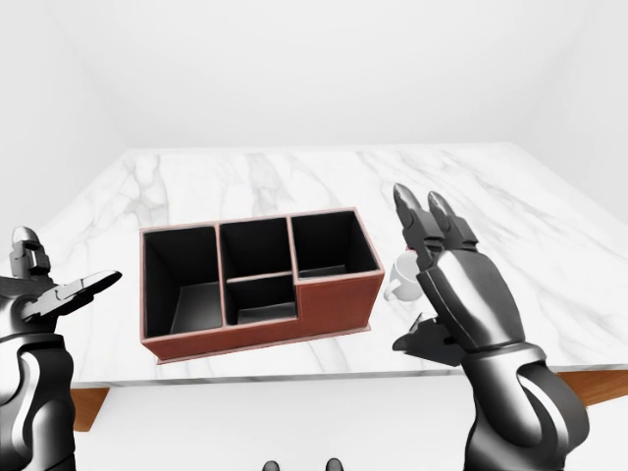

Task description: Pick up the book and place it in the right compartment of the caddy.

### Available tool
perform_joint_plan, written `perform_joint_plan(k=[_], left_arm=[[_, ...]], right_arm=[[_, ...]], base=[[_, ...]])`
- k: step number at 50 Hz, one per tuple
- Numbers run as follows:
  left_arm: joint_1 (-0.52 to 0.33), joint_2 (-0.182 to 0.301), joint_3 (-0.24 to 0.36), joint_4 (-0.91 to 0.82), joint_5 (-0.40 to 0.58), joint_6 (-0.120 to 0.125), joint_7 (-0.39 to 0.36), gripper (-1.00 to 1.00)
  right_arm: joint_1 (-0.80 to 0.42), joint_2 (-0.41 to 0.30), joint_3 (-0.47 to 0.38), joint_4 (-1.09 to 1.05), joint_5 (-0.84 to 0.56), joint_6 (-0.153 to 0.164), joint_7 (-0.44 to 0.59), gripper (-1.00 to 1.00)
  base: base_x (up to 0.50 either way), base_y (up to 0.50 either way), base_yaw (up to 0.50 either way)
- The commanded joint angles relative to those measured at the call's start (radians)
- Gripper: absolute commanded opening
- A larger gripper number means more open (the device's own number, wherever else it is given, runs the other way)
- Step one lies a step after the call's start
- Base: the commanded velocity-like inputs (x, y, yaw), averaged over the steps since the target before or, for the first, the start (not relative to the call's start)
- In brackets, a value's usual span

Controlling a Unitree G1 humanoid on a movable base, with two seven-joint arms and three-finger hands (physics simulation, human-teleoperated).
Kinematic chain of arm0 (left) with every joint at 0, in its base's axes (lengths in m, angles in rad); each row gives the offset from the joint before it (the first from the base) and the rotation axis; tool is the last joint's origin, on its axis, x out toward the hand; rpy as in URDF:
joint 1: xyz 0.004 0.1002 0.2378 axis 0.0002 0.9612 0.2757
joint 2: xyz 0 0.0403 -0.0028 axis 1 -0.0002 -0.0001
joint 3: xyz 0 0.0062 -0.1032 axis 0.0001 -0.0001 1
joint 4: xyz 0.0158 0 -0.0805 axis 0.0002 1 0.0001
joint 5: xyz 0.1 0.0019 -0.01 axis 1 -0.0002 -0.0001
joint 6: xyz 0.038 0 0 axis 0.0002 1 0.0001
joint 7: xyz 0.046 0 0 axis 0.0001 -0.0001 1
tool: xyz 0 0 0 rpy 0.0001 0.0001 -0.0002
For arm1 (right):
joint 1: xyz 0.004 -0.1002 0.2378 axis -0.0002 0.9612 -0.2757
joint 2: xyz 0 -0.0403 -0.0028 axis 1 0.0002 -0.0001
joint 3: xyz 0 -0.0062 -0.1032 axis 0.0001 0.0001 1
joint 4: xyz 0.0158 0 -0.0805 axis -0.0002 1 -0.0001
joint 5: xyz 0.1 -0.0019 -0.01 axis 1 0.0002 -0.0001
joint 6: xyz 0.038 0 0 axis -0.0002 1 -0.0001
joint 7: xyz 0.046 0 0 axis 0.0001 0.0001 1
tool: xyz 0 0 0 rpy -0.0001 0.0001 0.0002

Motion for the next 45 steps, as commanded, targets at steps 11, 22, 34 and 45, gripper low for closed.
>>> perform_joint_plan(k=[11, 22, 34, 45], left_arm=[[0.0, -0.001, -0.002, -0.002, 0.011, 0.0, -0.002, 1.0], [0.003, -0.004, -0.004, 0.004, 0.01, 0.0, -0.006, 1.0], [0.002, -0.005, -0.006, 0.005, 0.012, 0.0, -0.006, 1.0], [0.003, -0.007, -0.011, 0.004, 0.016, 0.0, -0.007, 1.0]], right_arm=[[0.075, 0.028, -0.177, -0.065, -0.214, 0.0, 0.02, 1.0], [0.116, 0.055, -0.196, 0.052, -0.215, 0.0, 0.02, 1.0], [0.049, -0.008, -0.191, 0.276, -0.216, 0.0, 0.02, 1.0], [-0.009, -0.086, -0.104, 0.565, -0.216, 0.0, 0.02, 1.0]], base=[[0.0, 0.0, 0.0], [0.0, 0.0, 0.0], [0.0, 0.0, 0.0], [0.0, 0.0, 0.0]])
